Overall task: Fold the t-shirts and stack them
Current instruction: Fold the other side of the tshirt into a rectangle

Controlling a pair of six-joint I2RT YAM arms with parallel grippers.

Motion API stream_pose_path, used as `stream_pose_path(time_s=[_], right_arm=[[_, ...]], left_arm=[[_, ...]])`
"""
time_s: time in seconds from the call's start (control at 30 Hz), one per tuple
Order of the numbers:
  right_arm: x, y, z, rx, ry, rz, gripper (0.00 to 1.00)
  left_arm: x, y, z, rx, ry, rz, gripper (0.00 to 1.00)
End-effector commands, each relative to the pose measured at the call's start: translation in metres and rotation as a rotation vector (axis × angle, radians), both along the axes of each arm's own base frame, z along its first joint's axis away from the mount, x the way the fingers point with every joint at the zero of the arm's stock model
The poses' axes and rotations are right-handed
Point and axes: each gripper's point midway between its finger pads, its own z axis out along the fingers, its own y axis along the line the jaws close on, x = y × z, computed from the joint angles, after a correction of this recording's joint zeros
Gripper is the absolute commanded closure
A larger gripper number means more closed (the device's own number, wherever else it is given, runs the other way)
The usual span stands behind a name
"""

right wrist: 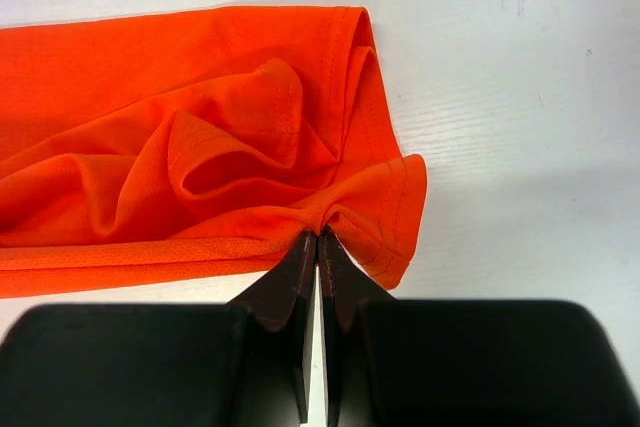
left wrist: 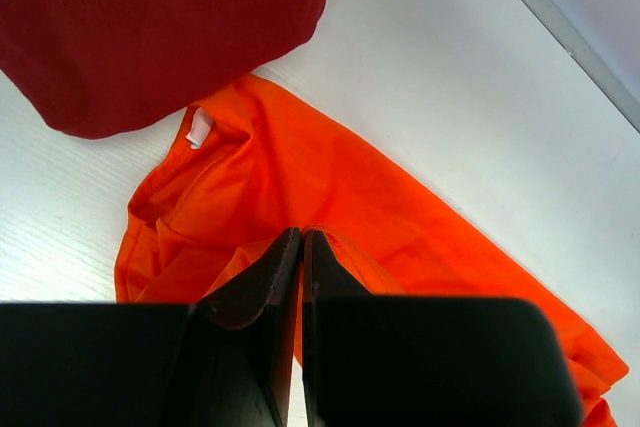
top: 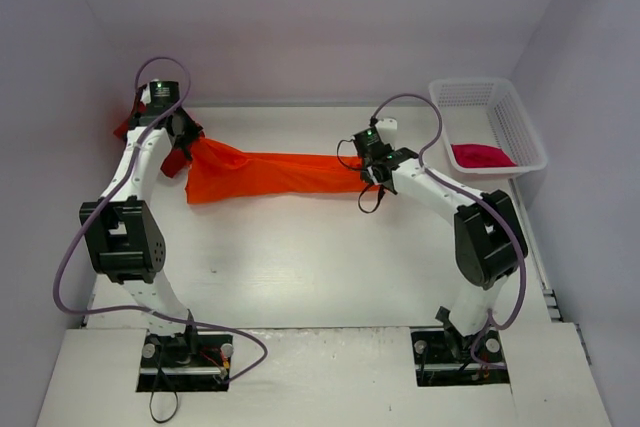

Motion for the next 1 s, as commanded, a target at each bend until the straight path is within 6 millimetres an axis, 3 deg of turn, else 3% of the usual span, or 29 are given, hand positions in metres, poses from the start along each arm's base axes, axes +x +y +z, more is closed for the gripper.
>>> stream_pose_path(time_s=[0.0,0.33,0.73,0.97], right_arm=[[0.013,-0.004,0.054,0.033,-0.123,-0.023,1.00],[0.022,-0.005,0.045,0.027,-0.105,-0.027,1.00],[0.054,0.007,0.038,0.058,-0.093,-0.014,1.00],[0.062,0.002,0.030,0.052,-0.076,-0.015,1.00]], left_arm=[[0.014,0.011,0.032,0.033,-0.097,0.018,1.00],[0.014,0.013,0.030,0.042,-0.092,0.021,1.00],[0.022,0.024,0.025,0.042,-0.089,0.038,1.00],[0.031,0.025,0.009,0.039,-0.065,0.042,1.00]])
